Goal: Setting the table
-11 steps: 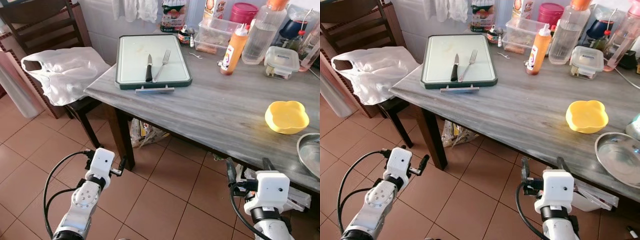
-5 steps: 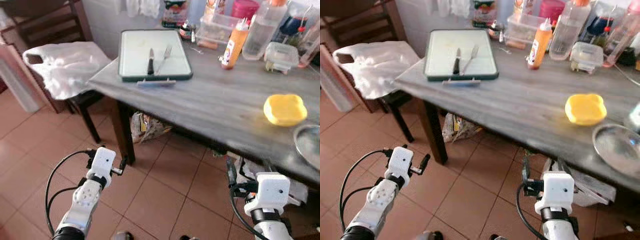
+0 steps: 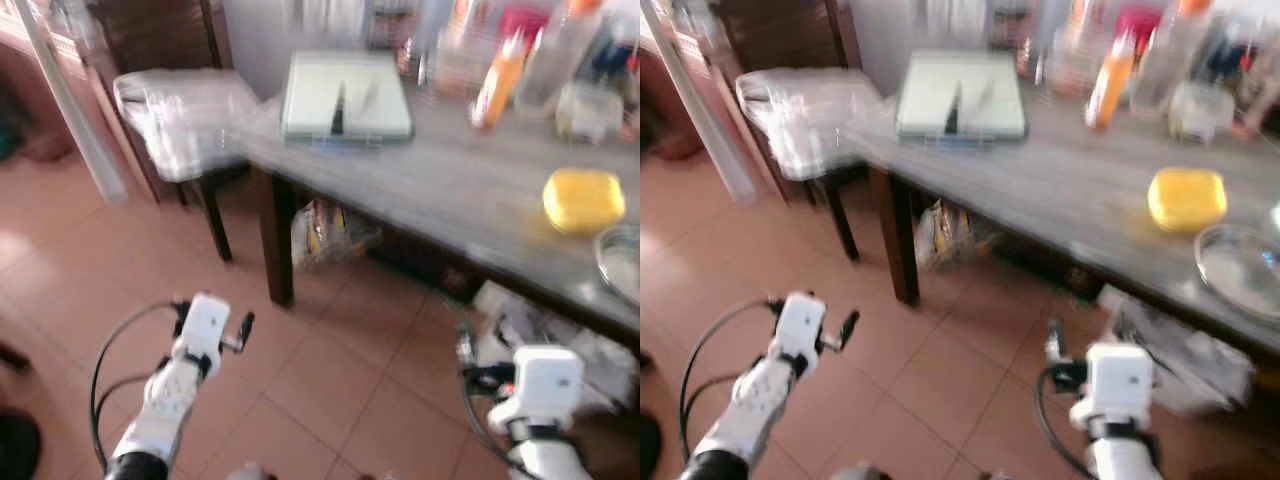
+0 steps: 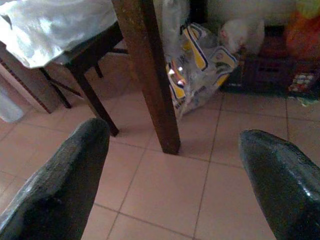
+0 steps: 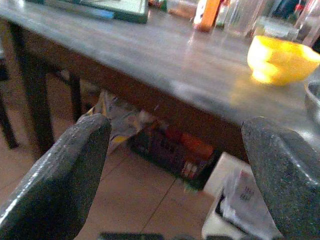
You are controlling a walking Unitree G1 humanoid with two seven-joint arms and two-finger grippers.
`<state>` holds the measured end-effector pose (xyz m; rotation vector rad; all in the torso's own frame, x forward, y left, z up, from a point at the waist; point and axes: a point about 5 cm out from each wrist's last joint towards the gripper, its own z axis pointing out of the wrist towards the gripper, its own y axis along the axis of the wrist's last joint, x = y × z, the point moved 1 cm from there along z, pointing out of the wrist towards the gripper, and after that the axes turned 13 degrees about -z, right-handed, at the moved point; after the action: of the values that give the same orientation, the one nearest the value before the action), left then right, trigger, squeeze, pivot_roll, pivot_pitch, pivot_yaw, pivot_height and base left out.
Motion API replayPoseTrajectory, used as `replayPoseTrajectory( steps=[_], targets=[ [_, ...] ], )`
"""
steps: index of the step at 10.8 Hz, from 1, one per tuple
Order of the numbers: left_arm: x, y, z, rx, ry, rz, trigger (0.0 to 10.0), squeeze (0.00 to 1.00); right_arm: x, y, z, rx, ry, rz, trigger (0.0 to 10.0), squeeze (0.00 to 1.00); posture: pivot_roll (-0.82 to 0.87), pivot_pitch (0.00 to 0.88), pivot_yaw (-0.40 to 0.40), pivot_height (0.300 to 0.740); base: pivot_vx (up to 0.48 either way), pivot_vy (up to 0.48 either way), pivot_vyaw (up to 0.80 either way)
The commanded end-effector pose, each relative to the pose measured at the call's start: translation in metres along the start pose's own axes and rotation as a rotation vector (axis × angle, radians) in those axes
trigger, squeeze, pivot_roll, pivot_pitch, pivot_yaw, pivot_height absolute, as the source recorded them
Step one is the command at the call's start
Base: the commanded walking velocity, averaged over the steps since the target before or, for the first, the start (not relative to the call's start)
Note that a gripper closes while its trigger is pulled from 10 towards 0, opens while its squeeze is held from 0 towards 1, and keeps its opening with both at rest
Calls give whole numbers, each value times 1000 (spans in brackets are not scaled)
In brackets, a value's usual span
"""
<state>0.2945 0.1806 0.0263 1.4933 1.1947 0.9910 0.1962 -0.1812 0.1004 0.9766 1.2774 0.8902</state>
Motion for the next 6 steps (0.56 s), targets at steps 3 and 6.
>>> replayPoseTrajectory(
  steps=[3, 6],
  targets=[
    [0, -2, 3, 16, -10, 12, 10000, 0, -3, -4, 2, 8, 13, -15, 10000, 0, 70, 105, -12, 740, -274, 0, 0],
    [-7, -9, 8, 67, -36, 8, 10000, 0, 4, -14, 8, 37, 77, -7, 10000, 0, 58, 103, -8, 740, -90, 0, 0]
  ],
)
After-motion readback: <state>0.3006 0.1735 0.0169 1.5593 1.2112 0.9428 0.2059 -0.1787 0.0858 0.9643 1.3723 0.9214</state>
